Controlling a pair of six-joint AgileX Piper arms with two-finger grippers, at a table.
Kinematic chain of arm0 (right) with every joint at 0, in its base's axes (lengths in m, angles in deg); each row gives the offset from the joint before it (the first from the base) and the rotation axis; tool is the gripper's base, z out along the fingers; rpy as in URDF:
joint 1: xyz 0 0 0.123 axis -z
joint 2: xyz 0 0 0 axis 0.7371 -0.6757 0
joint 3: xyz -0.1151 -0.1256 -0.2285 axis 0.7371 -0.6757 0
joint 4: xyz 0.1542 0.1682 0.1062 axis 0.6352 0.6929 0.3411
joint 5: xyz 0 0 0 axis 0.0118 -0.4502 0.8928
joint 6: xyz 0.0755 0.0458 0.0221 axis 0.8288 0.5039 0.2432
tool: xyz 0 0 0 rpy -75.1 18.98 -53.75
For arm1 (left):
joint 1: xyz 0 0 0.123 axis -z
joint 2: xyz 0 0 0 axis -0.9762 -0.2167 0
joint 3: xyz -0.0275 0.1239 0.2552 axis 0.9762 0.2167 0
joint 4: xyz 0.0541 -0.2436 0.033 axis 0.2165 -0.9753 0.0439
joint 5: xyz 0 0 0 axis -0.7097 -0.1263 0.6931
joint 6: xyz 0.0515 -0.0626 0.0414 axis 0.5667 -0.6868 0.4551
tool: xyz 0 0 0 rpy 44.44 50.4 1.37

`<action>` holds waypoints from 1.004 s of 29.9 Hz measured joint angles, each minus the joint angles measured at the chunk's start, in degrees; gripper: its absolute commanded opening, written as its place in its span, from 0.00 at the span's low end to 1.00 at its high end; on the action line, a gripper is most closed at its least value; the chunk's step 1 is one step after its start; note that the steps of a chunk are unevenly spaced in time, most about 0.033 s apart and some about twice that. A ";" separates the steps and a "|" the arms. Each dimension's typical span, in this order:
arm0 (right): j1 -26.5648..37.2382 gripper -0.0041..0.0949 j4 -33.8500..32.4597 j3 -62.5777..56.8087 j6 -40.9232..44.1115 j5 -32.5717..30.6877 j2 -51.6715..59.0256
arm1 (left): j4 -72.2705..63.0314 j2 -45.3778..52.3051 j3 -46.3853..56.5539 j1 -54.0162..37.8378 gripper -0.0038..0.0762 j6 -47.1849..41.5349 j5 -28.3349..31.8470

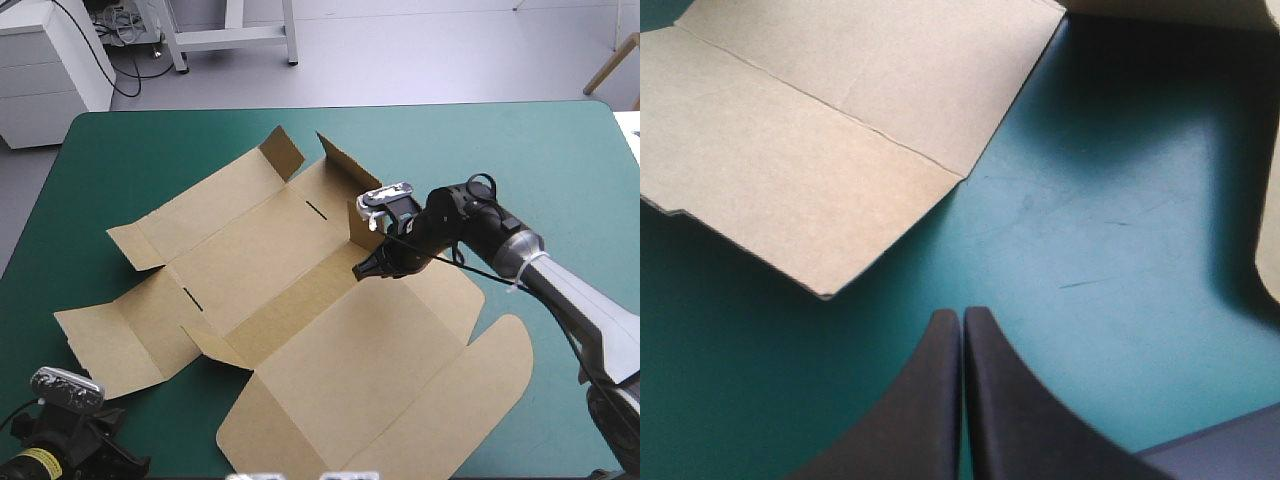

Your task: Fold the box

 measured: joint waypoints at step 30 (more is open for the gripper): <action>6.65 0.09 -4.64 12.72 0.01 -16.42 15.69 | 0.00 0.00 0.00 0.00 0.04 0.00 0.00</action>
